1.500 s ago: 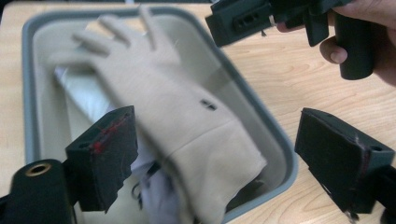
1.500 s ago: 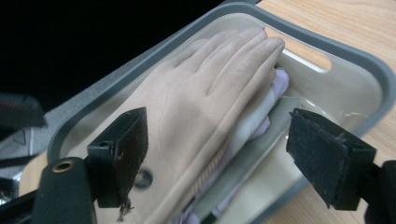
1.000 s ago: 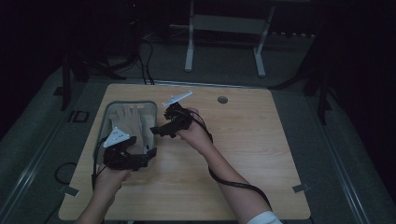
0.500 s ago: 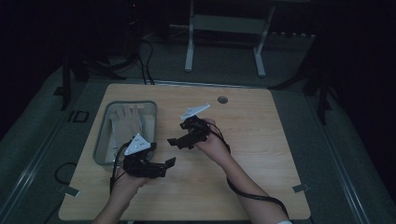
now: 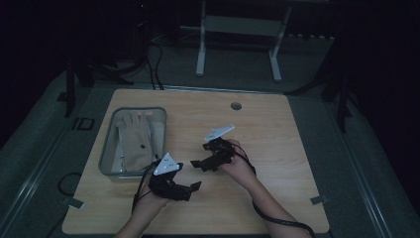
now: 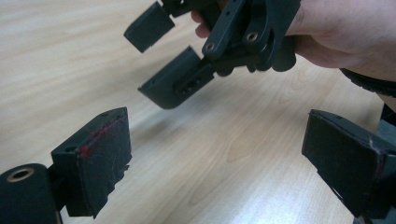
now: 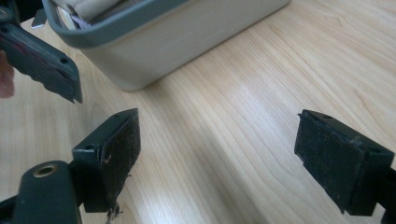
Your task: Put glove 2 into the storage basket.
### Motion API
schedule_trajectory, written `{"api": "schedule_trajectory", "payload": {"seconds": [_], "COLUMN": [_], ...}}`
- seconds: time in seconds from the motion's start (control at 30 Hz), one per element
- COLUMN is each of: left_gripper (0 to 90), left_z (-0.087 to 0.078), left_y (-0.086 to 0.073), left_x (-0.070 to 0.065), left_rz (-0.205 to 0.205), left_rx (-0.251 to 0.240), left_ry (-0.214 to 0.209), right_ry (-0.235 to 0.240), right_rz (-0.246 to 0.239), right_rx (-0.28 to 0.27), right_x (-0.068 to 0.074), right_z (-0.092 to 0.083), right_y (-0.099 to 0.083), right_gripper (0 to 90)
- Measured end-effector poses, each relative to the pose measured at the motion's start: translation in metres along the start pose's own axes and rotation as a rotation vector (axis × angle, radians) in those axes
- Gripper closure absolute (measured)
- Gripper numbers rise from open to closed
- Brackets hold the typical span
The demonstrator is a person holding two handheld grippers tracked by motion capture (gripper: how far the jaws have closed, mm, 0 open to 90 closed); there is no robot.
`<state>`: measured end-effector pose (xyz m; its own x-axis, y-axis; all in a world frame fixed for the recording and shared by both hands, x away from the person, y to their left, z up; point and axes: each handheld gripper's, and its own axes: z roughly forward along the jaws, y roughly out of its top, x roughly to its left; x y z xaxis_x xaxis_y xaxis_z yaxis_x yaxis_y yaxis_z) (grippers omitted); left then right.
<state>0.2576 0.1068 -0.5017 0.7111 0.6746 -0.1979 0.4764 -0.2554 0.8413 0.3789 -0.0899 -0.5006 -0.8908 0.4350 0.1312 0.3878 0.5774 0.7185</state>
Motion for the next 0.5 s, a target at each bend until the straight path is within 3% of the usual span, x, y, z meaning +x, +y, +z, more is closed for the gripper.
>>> {"api": "schedule_trajectory", "payload": {"seconds": [0.07,0.13,0.3,0.43,0.5], "left_gripper": [8.7,8.8,8.7,8.8,8.8], "left_z": [0.005,0.01,0.021,0.028,0.03], "left_y": [-0.004,-0.007,-0.014,-0.019,-0.021], "left_x": [-0.001,-0.002,-0.003,-0.004,-0.004], "left_rz": [-0.002,0.003,0.031,0.036,0.054], "left_rx": [-0.001,0.005,0.022,0.033,0.039], "left_ry": [-0.016,-0.025,-0.052,-0.071,-0.075], "right_ry": [0.002,0.016,0.013,0.018,0.018], "right_rz": [0.001,0.032,0.033,0.026,-0.001], "right_rx": [-0.003,0.002,-0.004,-0.004,0.006], "right_x": [-0.001,-0.001,-0.006,-0.008,-0.009], "right_z": [-0.001,-0.002,-0.006,-0.009,-0.009], "right_y": [-0.003,-0.01,-0.025,-0.039,-0.048], "right_gripper": [15.1,16.5,16.2,15.7,15.0]}}
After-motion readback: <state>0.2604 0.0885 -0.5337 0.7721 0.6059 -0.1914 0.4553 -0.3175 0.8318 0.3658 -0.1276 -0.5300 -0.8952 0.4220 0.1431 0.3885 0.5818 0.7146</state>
